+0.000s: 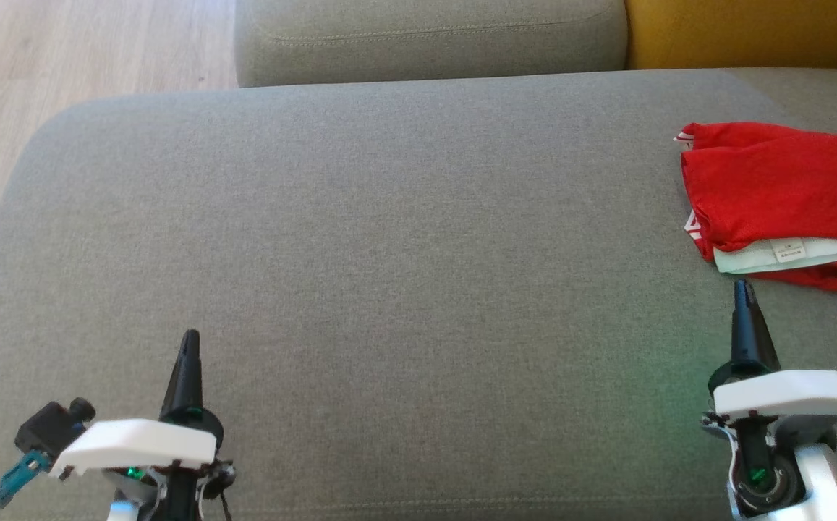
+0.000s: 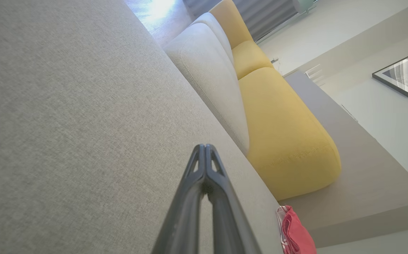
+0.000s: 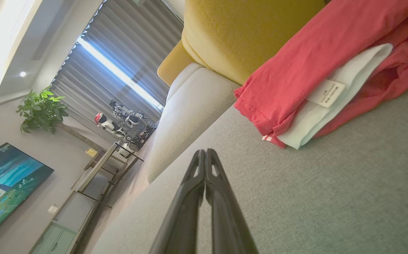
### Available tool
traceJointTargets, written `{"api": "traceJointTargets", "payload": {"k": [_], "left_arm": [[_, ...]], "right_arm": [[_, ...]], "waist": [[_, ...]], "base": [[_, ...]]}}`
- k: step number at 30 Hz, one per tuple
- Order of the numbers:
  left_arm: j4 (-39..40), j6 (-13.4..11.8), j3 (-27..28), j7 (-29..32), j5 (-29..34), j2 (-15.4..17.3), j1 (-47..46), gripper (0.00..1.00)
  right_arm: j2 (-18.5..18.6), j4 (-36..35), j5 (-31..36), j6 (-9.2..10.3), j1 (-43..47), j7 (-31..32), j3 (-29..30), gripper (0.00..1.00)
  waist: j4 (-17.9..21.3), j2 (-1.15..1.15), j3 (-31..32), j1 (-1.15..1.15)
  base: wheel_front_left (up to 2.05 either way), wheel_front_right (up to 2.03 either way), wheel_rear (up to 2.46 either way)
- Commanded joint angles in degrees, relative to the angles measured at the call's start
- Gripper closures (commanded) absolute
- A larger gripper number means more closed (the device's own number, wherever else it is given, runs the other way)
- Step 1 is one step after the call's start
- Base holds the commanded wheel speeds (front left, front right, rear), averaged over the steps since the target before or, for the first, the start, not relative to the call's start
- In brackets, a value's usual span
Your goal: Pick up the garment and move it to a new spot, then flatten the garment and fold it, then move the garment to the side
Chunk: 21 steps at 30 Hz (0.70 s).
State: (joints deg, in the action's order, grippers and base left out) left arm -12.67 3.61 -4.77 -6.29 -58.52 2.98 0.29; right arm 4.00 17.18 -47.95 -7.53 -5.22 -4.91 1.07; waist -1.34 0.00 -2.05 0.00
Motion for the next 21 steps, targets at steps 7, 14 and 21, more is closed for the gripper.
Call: {"api": "traceJointTargets", "payload": {"k": [7,14,21], "left_arm": [[1.42,1.03,2.29,1.40,-4.52,0.91,-3.50,1.00],[1.10,1.36,3.12,2.56,-8.12,0.96,-3.83,1.00],[0.78,1.70,3.97,3.72,-11.71,0.99,-4.16,1.00]], "right_arm": [[-0.25,-2.37,-5.65,0.02,-1.66,1.34,0.52,1.00],[-0.34,-2.47,-10.18,0.02,-1.58,2.50,1.08,1.00],[-0.42,-2.56,-14.72,0.03,-1.49,3.67,1.65,1.00]], "waist": [[0.15,0.00,0.21,0.00],[0.29,0.00,0.40,0.00],[0.43,0.00,0.60,0.00]], "base": [[0.00,0.00,0.00],[0.00,0.00,0.00],[0.00,0.00,0.00]]}}
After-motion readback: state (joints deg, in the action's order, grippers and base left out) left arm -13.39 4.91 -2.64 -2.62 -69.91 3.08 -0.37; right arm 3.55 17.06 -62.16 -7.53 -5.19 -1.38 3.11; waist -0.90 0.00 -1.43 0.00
